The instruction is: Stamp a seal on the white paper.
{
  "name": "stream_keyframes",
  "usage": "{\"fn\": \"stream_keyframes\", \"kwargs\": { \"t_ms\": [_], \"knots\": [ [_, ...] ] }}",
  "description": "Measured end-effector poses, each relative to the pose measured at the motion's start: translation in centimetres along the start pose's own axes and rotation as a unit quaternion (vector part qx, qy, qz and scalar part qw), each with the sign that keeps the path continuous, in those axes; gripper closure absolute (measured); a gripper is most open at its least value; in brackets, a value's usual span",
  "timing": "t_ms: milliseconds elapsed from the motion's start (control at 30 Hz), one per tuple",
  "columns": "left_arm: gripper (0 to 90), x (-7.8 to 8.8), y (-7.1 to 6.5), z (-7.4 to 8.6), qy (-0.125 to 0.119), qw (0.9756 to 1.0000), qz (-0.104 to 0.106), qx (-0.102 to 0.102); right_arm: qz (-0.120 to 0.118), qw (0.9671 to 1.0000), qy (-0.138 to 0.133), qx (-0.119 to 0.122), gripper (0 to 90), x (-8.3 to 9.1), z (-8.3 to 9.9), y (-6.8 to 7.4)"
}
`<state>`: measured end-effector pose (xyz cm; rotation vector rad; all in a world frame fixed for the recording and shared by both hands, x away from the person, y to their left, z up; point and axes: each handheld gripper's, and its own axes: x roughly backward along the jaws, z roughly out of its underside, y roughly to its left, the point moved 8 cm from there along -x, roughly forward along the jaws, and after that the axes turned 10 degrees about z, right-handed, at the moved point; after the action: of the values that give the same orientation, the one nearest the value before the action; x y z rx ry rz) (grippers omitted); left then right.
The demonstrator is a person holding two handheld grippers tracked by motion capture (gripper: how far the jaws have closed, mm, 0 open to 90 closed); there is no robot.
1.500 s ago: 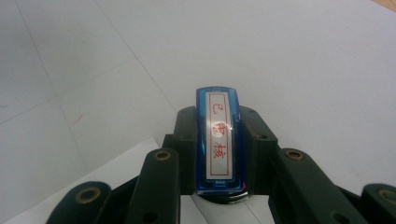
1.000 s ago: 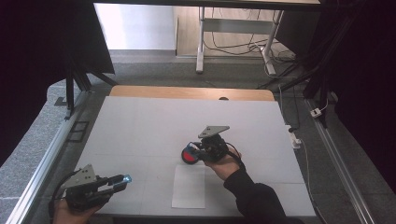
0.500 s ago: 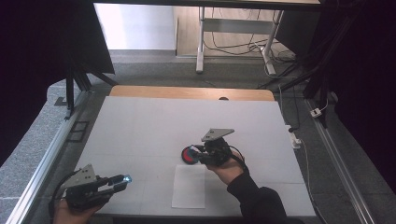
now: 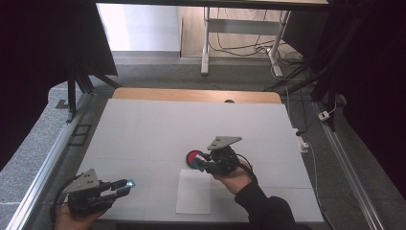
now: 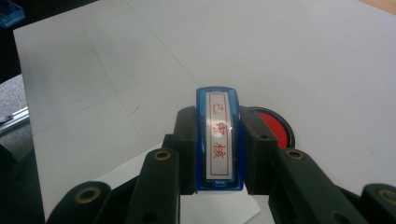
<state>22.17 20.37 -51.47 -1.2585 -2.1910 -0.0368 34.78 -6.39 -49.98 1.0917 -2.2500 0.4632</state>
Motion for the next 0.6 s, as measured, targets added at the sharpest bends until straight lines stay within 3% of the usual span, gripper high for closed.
{"fn": "stream_keyframes", "kwargs": {
  "t_ms": [600],
  "knots": [
    [67.8,0.1,0.0,0.0,0.0,1.0,-0.002,0.0,-0.014,0.9999,0.001,0.004,70.9,1.2,0.6,1.6]
  ]
}}
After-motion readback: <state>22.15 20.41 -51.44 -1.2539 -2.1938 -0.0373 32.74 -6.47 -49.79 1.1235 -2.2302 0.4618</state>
